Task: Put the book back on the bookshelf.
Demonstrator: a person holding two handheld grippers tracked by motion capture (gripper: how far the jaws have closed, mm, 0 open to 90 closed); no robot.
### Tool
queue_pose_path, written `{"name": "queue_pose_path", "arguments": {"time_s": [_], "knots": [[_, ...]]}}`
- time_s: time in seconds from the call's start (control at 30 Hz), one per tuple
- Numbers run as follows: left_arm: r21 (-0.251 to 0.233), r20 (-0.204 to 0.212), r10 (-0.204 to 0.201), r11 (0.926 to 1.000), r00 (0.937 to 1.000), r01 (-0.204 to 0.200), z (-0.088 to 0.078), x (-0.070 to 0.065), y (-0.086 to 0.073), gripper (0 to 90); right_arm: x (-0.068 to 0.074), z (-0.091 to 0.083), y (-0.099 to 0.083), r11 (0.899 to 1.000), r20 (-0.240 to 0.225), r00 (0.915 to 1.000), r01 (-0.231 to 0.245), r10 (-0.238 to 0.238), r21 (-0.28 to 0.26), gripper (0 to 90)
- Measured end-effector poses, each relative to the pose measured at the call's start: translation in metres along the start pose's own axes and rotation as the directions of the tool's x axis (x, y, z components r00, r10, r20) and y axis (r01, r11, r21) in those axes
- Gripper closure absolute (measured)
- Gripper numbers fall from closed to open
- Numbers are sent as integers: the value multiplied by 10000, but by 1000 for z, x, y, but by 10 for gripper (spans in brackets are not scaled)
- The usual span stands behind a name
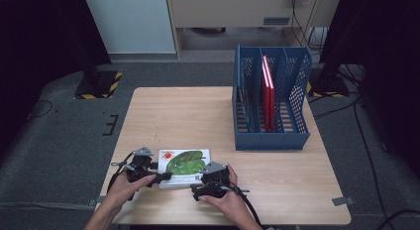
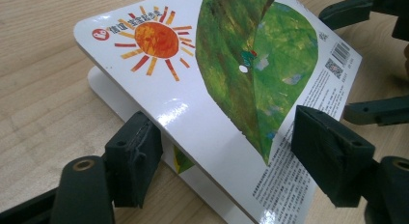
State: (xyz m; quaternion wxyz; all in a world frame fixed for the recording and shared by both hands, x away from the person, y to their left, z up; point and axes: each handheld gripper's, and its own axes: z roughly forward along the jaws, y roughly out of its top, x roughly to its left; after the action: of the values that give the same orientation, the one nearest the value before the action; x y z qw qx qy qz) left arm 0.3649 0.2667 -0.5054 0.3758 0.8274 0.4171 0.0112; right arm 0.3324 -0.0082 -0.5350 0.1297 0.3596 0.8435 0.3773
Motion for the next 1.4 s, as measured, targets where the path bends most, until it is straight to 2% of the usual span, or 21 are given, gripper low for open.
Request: {"name": "queue_pose_path", "arguments": {"time_s": [0.17, 0.3, 0.5, 0.63, 0.73, 0.9, 0.97, 1.13, 1.17, 1.27, 1.4], "knots": [[80, 16, -10, 10000, 10000, 10, 2, 2, 0, 264, -3, 0, -1, 9999, -93, 9999, -127, 128, 113, 29], [78, -10, -7, 10000, 10000, 7, 3, 4, 0, 269, -2, 2, -2, 9999, -81, 10000, -27, 28, 157, 26], [80, -33, 4, 10000, 10000, -4, 4, 4, 0, 274, -6, -9, 2, 9993, -255, 9996, -128, 120, -346, 35], [121, -37, -8, 9999, 10000, 8, 5, 5, 0, 274, -16, -16, 3, 9979, -434, 9987, -286, 261, -581, 49], [165, -62, 13, 9999, 10000, -12, 6, 6, 0, 274, -23, -17, 3, 9972, -196, 9987, -480, 470, -570, 63], [196, -76, 17, 9998, 10000, -16, 8, 7, -1, 274, -29, -15, 3, 9965, -233, 9973, -702, 692, -464, 59], [168, -39, 37, 9999, 10000, -36, 9, 7, -1, 274, -30, -10, 1, 9973, -276, 9972, -697, 690, -230, 60], [189, -7, 85, 9998, 10000, -85, 11, 7, -2, 273, -31, -7, 0, 9955, -564, 9941, -938, 927, -158, 66], [195, 20, 149, 9997, 9999, -149, 12, 7, -1, 273, -32, -6, 0, 9937, -840, 9903, -1120, 1110, -77, 77], [87, 139, 169, 9998, 9998, -170, 13, 6, 0, 270, -31, -5, -1, 9952, -1017, 9900, -978, 974, 10, 78], [91, 222, 227, 9997, 9995, -229, 14, 6, 0, 255, -29, -3, -1, 9971, -902, 9930, -760, 757, -2, 64]]}}
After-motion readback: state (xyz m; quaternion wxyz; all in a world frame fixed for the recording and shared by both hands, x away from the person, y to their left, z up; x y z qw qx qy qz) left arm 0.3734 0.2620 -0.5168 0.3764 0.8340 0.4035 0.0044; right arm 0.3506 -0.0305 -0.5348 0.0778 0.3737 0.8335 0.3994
